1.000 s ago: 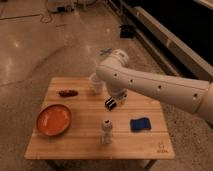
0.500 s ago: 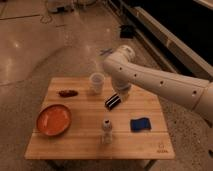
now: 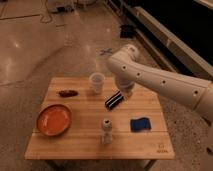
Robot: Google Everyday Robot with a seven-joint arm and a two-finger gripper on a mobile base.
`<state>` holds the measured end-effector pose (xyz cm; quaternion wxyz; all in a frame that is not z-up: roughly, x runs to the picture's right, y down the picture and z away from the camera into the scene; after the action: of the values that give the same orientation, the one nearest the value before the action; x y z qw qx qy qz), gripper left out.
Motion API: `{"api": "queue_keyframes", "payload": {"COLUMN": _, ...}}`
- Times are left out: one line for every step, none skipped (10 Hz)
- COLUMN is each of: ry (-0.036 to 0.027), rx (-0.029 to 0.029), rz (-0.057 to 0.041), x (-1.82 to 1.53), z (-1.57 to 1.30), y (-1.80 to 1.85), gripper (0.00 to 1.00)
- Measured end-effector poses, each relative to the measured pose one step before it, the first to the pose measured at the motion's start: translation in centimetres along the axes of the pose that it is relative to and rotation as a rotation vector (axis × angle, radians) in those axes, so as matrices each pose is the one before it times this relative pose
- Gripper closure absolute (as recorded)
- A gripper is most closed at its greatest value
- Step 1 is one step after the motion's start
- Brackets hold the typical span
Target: Move the arm in a circular motion
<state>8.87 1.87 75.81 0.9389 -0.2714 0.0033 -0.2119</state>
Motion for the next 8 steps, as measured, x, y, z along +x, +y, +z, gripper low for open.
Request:
{"api": "queue_keyframes", "payload": {"ry": 0.00111, "rx": 0.00453, "rz": 0.00427, "x": -0.712, "z": -0.057, "y": -0.609, "gripper": 0.59}}
{"api": "queue_keyframes", "payload": {"ry": 0.00966, "rx": -0.00832, "rz": 0.0044, "x": 0.254, "z": -0.079, "y": 0.467, "gripper": 0.59}}
{"api": "queue_keyframes", "payload": {"ry": -0.00877, "rx": 0.00683, "rz": -0.01252, "x": -0.427, "z": -0.298, "y": -0.409, "gripper": 0.59}}
{"api": "queue_keyframes", "payload": {"ry": -0.0018, "rx": 0.00133, "rz": 0.00152, "x": 0.265, "z": -0.004, "y": -0.675, "gripper": 0.59}}
{"api": "queue_keyframes", "payload": {"ry": 0.00207, "rx": -0.00121, "rz": -0.00836, "x": 0.531, "z": 0.303, "y": -0.663, "gripper": 0.59}}
{"api": "queue_keyframes", "payload": {"ry": 0.00293, "rx": -0.00358, "rz": -0.00563, "x": 0.715, "z": 0.628, "y": -0.211, "gripper": 0.59}}
{"api": "queue_keyframes", "payload": {"ry": 0.00295, "rx": -0.00412, "rz": -0.00313, "x": 0.209, "z": 0.263, "y": 0.232, "gripper": 0.59}}
{"api": "queue_keyframes", "payload": {"ry": -0.00168, "rx": 0.0029, "rz": -0.00504, "x": -0.232, "z": 0.209, "y": 0.37, "gripper": 0.59}}
